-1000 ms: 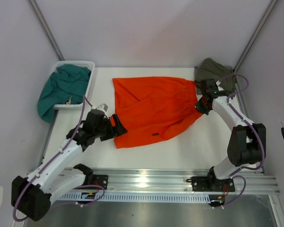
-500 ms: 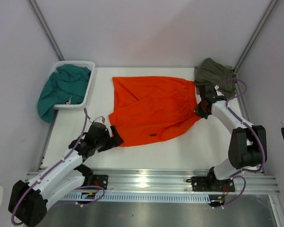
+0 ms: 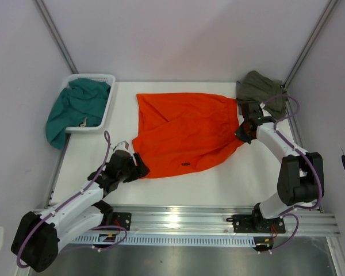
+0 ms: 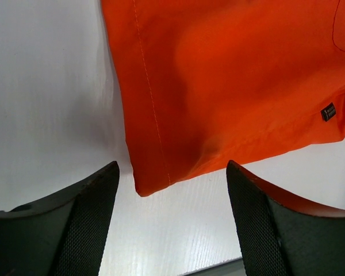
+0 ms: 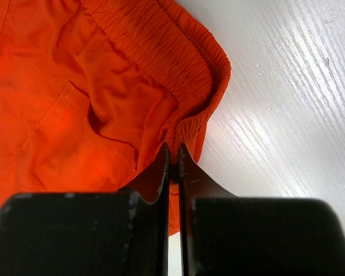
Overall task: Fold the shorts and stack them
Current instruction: Fold the shorts
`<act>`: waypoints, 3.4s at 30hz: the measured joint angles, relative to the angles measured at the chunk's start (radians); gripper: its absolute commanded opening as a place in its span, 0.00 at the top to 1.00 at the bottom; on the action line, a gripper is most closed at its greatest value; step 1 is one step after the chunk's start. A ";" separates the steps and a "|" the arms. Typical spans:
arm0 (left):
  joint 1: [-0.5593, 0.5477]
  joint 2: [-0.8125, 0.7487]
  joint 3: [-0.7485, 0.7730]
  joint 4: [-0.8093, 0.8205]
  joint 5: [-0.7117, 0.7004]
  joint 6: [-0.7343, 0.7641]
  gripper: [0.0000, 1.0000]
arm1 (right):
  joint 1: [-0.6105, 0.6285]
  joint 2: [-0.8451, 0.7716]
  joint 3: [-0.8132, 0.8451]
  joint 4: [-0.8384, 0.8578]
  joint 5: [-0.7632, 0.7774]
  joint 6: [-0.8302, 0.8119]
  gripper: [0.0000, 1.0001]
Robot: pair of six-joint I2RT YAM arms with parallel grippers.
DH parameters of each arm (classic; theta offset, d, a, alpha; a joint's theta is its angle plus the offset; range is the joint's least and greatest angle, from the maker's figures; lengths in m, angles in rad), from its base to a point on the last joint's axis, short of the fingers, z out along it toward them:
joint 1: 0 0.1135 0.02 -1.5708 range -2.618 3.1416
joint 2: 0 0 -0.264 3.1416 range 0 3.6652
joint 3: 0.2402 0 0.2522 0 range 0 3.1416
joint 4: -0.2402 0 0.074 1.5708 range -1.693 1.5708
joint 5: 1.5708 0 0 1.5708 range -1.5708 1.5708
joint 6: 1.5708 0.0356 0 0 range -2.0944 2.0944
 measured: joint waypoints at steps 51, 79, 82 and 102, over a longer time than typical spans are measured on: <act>0.423 0.416 0.883 -0.126 0.244 0.085 1.00 | -0.016 0.160 0.510 -0.216 -0.007 0.100 1.00; 0.500 0.949 1.300 -0.064 0.327 -0.005 1.00 | -0.074 0.522 0.784 -0.048 -0.076 0.190 1.00; 0.500 1.022 1.349 -0.062 0.334 -0.011 1.00 | -0.076 0.559 0.787 -0.042 -0.076 0.202 1.00; 0.504 0.941 1.220 -0.043 0.362 -0.011 1.00 | -0.080 0.436 0.595 -0.021 -0.077 0.210 1.00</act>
